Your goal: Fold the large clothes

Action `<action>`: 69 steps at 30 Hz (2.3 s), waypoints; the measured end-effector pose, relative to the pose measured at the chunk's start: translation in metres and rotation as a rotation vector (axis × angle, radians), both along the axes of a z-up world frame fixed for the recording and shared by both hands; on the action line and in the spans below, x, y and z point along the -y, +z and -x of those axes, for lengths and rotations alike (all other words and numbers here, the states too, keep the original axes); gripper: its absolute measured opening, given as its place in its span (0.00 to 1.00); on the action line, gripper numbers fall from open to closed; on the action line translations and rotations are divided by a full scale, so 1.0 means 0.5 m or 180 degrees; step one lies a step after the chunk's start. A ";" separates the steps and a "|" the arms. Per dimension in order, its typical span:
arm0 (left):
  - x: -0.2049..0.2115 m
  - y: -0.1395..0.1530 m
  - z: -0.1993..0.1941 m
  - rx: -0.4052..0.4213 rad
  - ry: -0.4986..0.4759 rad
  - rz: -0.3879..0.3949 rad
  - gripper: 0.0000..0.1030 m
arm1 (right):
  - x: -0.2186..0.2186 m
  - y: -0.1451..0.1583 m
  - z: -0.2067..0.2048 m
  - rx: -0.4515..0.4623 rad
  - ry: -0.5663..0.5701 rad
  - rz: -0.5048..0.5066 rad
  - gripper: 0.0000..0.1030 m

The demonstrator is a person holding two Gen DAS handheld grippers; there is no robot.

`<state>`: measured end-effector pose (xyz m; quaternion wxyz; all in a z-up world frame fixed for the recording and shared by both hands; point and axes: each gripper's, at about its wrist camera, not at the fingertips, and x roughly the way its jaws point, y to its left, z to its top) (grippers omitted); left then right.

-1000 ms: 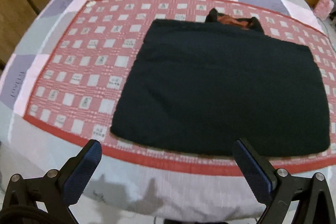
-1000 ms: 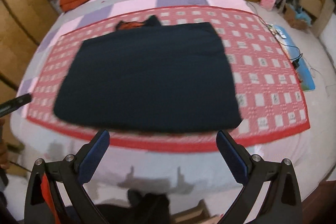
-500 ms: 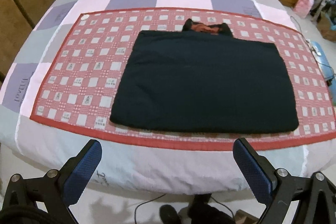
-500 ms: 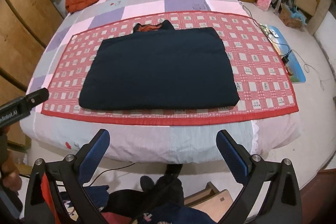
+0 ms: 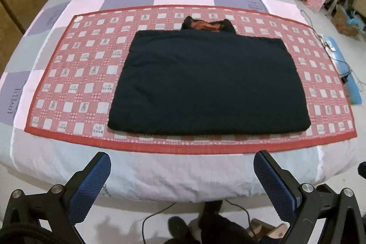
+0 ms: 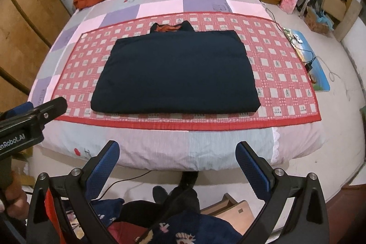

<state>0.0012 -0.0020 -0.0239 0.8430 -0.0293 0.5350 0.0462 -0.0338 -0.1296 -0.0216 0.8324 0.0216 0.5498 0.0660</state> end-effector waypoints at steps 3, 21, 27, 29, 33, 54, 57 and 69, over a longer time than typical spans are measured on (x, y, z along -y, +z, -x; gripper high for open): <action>0.004 0.001 -0.003 -0.0004 -0.0012 -0.0014 1.00 | 0.001 0.000 0.000 -0.0005 0.0001 -0.0003 1.00; 0.008 -0.005 -0.017 -0.0039 -0.0031 -0.0017 1.00 | -0.020 0.019 -0.020 0.0022 0.0028 0.0031 1.00; 0.013 -0.009 -0.021 -0.0055 -0.0027 -0.0001 1.00 | -0.020 0.019 -0.021 0.0031 0.0025 0.0034 1.00; 0.014 -0.010 -0.023 -0.0059 -0.0032 0.0007 1.00 | -0.019 0.020 -0.024 0.0028 0.0020 0.0038 1.00; 0.027 -0.018 -0.025 -0.0069 -0.0040 0.0005 1.00 | -0.014 0.023 -0.031 0.0011 0.0012 0.0032 1.00; 0.037 -0.025 -0.024 -0.0109 -0.0079 0.0019 1.00 | 0.001 0.022 -0.033 0.0004 0.0030 0.0032 1.00; 0.045 -0.026 -0.019 -0.0109 -0.0101 0.0014 1.00 | 0.002 0.022 -0.034 0.0004 0.0024 0.0029 1.00; 0.058 -0.024 -0.015 -0.0128 -0.0155 -0.0007 1.00 | 0.016 0.021 -0.037 -0.0008 0.0040 0.0026 1.00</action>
